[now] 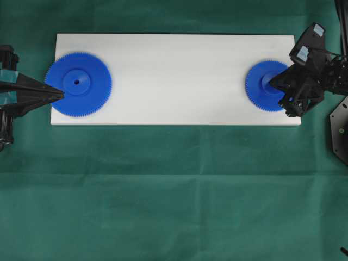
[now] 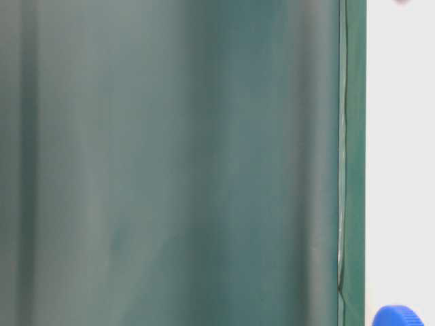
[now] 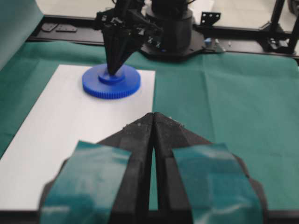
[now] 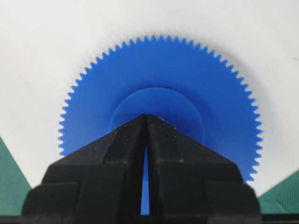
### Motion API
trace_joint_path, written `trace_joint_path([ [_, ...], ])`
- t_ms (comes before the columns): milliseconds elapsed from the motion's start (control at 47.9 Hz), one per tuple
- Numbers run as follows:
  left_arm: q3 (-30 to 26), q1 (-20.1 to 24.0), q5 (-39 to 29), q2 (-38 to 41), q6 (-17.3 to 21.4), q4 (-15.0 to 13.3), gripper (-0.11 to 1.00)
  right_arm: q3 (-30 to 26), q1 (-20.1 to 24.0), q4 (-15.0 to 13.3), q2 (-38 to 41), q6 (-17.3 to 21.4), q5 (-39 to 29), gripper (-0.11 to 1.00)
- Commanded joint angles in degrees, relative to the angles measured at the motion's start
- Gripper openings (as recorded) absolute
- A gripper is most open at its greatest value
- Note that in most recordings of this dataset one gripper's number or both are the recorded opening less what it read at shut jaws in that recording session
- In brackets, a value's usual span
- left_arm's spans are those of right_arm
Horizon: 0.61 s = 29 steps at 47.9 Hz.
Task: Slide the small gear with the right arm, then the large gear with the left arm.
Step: 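Lower the right gripper onto the hub of the right blue gear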
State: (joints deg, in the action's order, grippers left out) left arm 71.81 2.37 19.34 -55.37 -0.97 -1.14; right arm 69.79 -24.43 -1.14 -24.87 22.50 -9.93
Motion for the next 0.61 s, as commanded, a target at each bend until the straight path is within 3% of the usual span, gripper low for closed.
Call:
trace_joint_path([
  [0,-0.44,0.09,0.62,0.26,0.00,-0.09,0.00,-0.09,0.18,-0.09,1.85,0.09,-0.09,0.51],
  [585,-0.44,0.09,0.62,0.26,-1.41,-0.09,0.00,-1.58,0.09,-0.09,3.25,1.23,-5.19,0.51],
])
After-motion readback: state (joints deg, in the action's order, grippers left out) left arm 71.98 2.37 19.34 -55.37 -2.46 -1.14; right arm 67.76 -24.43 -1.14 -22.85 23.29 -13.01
